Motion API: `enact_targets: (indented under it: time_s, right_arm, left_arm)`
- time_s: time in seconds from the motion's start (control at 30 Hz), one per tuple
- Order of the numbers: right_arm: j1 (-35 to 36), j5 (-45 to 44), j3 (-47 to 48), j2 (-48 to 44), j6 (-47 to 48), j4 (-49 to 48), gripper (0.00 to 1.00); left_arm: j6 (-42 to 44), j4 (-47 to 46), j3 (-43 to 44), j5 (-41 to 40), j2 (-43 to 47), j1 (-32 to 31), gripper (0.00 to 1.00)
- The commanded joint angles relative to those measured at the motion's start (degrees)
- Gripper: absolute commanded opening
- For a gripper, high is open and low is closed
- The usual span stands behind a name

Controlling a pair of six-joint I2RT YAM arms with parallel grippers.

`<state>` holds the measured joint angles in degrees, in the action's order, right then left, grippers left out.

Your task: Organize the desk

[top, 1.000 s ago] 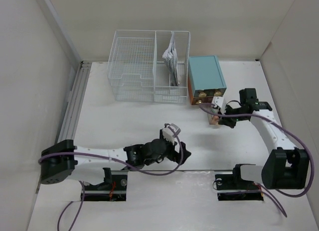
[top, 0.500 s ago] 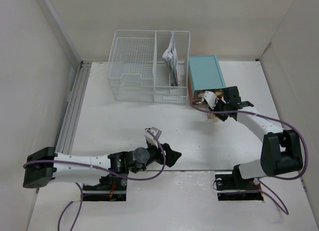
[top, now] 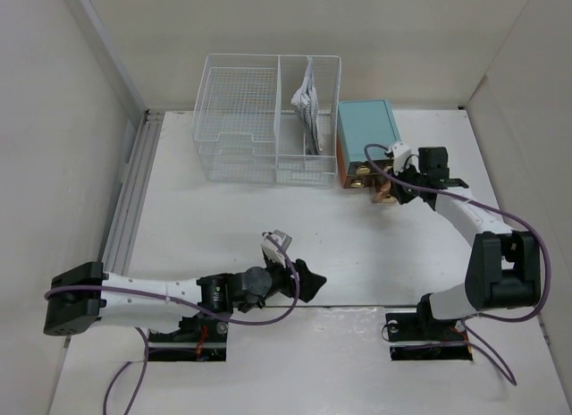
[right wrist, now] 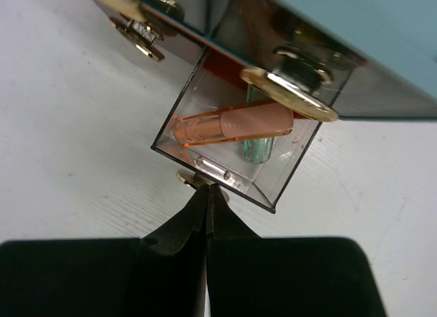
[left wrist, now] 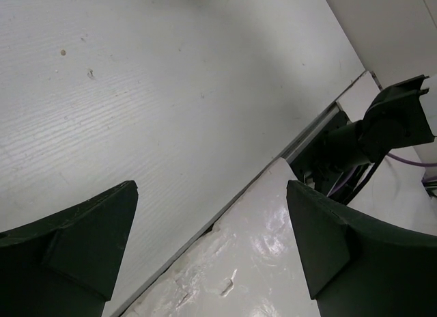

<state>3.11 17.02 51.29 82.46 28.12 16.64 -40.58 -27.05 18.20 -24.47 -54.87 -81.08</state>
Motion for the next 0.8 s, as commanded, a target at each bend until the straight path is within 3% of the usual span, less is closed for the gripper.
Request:
enact_targets:
  time_s: [0.0,0.53,0.77]
  right_arm:
    - [-2.1,8.9,2.7,-1.5,-8.5,-0.9,0.00]
    - [-6.5,7.4,-0.4,2.9,-21.9,-7.3,0.00]
    - [-9.7,14.5,-4.3,-6.9,-21.7,-7.3,0.00]
  left_arm:
    - [-0.4,-2.3,0.1,-0.9,0.1,-0.6,0.89]
    - [-2.0,-2.3,-1.0,-1.5,1.7,-1.7,0.89]
    - [-3.1,-2.3,-2.4,-2.5,2.8,-1.7,0.89]
